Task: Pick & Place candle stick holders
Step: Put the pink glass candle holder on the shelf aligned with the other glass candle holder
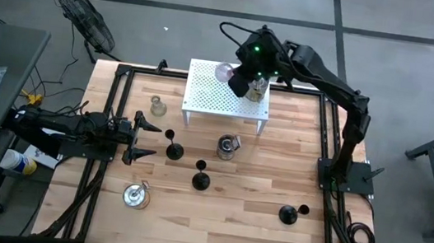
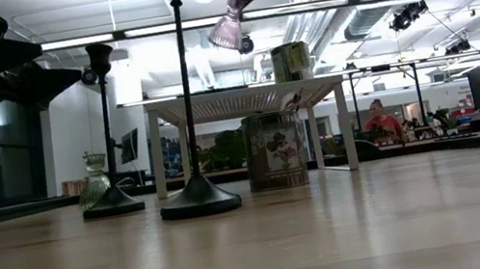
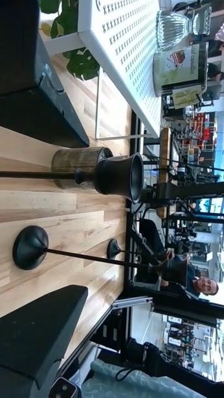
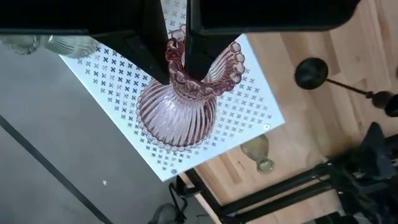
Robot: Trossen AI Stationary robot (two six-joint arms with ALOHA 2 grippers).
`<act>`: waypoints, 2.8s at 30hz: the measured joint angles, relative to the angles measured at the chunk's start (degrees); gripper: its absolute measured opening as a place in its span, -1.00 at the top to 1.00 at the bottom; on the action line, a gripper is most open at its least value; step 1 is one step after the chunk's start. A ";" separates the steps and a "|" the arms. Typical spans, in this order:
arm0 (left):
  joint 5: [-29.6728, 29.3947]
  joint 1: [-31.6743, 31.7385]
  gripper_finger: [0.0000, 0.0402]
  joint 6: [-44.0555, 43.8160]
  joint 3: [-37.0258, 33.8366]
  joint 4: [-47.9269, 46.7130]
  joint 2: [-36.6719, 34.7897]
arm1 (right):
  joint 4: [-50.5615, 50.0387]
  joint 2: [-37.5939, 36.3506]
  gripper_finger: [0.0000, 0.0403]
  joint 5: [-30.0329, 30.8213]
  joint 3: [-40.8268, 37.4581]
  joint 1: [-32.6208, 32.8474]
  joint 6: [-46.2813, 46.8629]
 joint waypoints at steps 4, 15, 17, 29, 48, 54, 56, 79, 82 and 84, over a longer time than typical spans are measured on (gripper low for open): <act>0.05 0.00 -0.85 0.01 0.00 0.00 -0.02 | 0.08 0.72 0.90 2.37 -0.02 -0.08 2.39; 0.20 0.00 -0.85 0.00 -0.01 0.00 -0.02 | 0.35 2.61 0.88 7.94 -0.26 0.85 7.36; 0.20 0.00 -0.85 0.00 -0.01 0.00 0.00 | 0.04 2.71 0.91 6.43 -0.31 0.35 7.40; 0.24 -0.01 -0.85 0.01 -0.01 -0.02 -0.02 | -9.27 2.89 0.91 3.30 -0.31 -3.19 8.83; 0.28 -0.02 -0.85 0.02 -0.02 -0.02 0.00 | -3.26 2.97 0.91 -3.88 -7.26 -3.04 7.27; 0.28 -0.02 -0.85 0.00 0.00 -0.02 -0.02 | -2.08 3.34 0.91 -3.37 -8.09 -3.65 7.47; 0.30 0.00 -0.85 0.01 -0.01 -0.02 0.00 | -1.58 3.62 0.90 -3.67 -8.07 -3.98 7.51; 0.17 0.00 -0.85 0.00 0.00 -0.04 0.00 | -1.23 4.68 0.79 -3.51 -8.07 -5.24 5.83; 0.15 -0.02 -0.85 0.00 0.00 -0.04 -0.01 | -1.14 4.68 0.79 -3.27 -8.07 -5.36 5.83; 0.15 -0.01 -0.85 0.00 0.00 -0.04 -0.01 | -1.11 4.68 0.78 -2.66 -8.07 -5.38 5.83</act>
